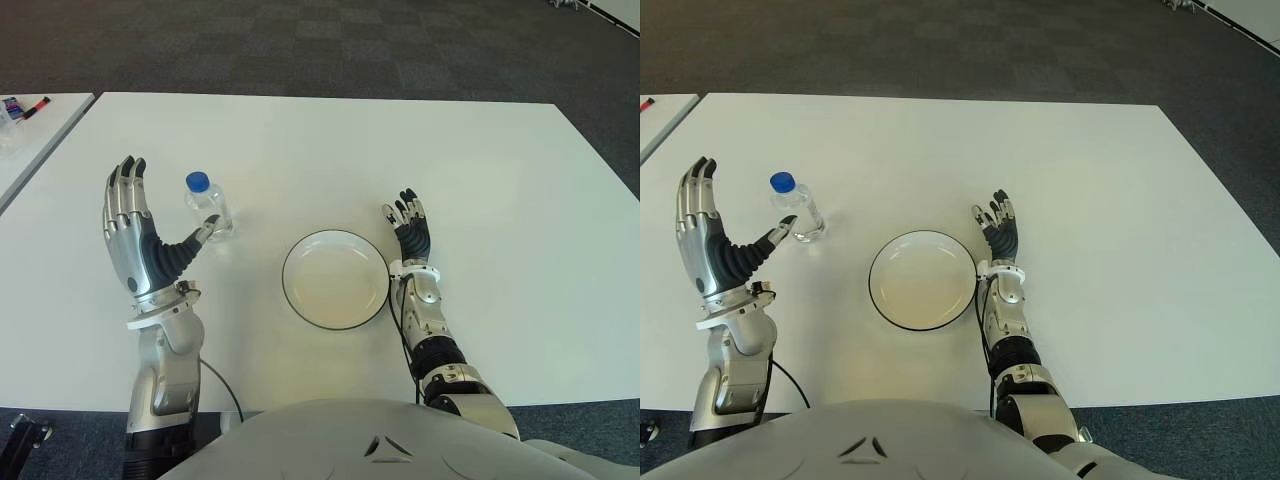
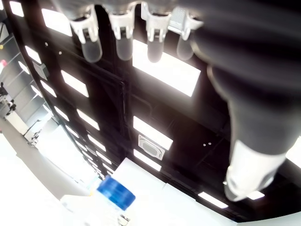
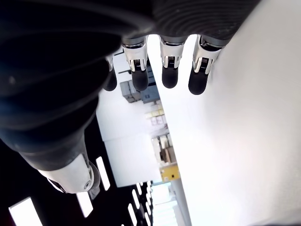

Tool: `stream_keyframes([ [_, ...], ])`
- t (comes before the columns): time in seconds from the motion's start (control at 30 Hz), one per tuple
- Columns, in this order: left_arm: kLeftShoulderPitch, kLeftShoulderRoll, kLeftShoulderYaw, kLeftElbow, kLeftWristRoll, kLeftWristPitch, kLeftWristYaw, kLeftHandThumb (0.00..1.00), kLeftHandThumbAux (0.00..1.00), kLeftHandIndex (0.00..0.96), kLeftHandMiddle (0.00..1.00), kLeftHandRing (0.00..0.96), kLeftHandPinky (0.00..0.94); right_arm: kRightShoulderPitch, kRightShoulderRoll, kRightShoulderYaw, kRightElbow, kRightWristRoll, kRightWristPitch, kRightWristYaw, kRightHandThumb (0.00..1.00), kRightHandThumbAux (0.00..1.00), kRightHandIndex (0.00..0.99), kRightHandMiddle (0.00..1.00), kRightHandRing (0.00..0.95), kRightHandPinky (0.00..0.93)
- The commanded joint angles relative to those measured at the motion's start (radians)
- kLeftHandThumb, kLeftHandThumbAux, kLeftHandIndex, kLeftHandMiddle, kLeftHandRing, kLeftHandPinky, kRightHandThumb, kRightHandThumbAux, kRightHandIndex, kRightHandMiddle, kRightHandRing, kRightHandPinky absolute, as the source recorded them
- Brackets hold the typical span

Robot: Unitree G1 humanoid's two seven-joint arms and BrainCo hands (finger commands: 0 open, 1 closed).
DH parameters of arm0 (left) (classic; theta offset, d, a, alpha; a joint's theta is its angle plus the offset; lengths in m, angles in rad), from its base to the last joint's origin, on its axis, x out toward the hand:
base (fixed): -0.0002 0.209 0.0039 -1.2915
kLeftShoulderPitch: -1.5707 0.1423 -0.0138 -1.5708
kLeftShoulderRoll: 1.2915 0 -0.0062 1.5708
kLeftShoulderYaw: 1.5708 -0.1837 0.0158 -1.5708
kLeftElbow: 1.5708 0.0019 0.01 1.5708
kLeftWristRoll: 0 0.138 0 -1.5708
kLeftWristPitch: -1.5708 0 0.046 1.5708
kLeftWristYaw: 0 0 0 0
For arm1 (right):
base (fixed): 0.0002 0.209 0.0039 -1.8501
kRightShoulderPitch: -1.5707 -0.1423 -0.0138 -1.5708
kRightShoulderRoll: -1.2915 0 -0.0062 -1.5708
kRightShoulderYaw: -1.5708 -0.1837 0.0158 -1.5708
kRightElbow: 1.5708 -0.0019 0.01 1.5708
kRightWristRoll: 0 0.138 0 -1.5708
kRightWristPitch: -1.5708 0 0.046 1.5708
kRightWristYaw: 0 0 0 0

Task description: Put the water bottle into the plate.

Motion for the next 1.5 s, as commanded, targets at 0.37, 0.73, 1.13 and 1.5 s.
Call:
stream_keyframes([
  [0.37, -0.004, 0.014, -0.017, 0.014, -0.01, 0.024, -0.001, 0.0, 0.771, 0.073, 0.08, 0.052, 0.041, 0.036, 0.07, -0.018, 0.046, 0.01, 0.056, -0.006, 0.042, 0.747, 0.062, 0.062, 0.046, 0.09],
  [0.73, -0.003, 0.016, -0.02, 0.012, -0.011, 0.027, 0.001, 0.0, 0.771, 0.073, 0.08, 0.052, 0.041, 0.037, 0.07, -0.019, 0.045, 0.012, 0.056, -0.003, 0.045, 0.755, 0.068, 0.066, 0.048, 0.092],
  [1.13, -0.034, 0.022, -0.033, 0.065, -0.062, 0.004, -0.028, 0.0, 0.763, 0.073, 0.086, 0.058, 0.051, 0.037, 0.069, -0.019, 0.045, 0.01, 0.056, -0.002, 0.04, 0.748, 0.062, 0.061, 0.046, 0.09],
  [1.5, -0.071, 0.047, -0.053, 0.133, -0.155, -0.033, -0.064, 0.0, 0.724, 0.073, 0.104, 0.076, 0.078, 0.035, 0.068, -0.023, 0.049, 0.01, 0.053, -0.001, 0.038, 0.748, 0.064, 0.062, 0.046, 0.091],
])
